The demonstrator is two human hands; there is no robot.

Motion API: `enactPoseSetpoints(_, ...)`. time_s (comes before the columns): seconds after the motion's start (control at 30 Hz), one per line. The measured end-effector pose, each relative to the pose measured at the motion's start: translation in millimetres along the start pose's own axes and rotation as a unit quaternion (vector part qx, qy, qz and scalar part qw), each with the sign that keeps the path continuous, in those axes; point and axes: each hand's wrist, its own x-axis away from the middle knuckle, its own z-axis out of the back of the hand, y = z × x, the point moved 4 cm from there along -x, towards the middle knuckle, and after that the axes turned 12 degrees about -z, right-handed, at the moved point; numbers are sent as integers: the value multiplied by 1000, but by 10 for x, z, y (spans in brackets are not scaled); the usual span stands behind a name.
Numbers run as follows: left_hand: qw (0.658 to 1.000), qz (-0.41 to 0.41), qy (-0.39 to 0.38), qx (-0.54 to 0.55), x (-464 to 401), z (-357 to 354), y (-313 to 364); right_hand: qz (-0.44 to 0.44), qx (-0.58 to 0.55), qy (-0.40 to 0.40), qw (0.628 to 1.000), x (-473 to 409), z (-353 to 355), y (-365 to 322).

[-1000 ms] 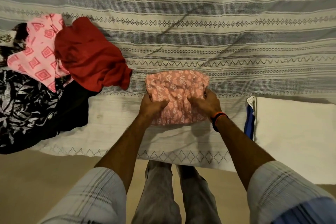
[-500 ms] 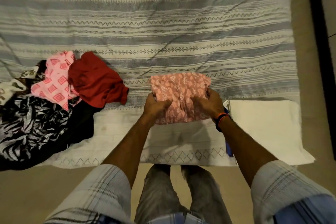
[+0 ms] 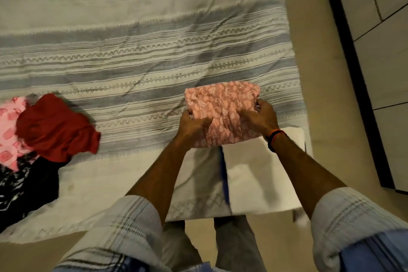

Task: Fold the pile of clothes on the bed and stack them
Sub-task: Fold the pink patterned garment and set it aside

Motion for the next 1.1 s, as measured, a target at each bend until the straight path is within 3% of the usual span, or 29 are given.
enactPoseSetpoints(0.23,1000,19,-19,11,-404,-1053,54,-21,-12,13,1000,-846,721,231)
enactPoseSetpoints(0.4,999,18,-30,14,-637,-1348,110,-19,-24,11,999,-1198,888,211)
enactPoseSetpoints(0.63,996,21,-57,-59,-830,-1415,65,-35,49,55,997,-1443,936,295)
enactPoseSetpoints(0.8,994,28,-66,-83,-743,-1400,83,-73,40,39,996,-1355,909,424)
enactPoseSetpoints(1.1,992,-5,-50,-113,-278,-1154,301,10,18,-5,1000,-789,837,196)
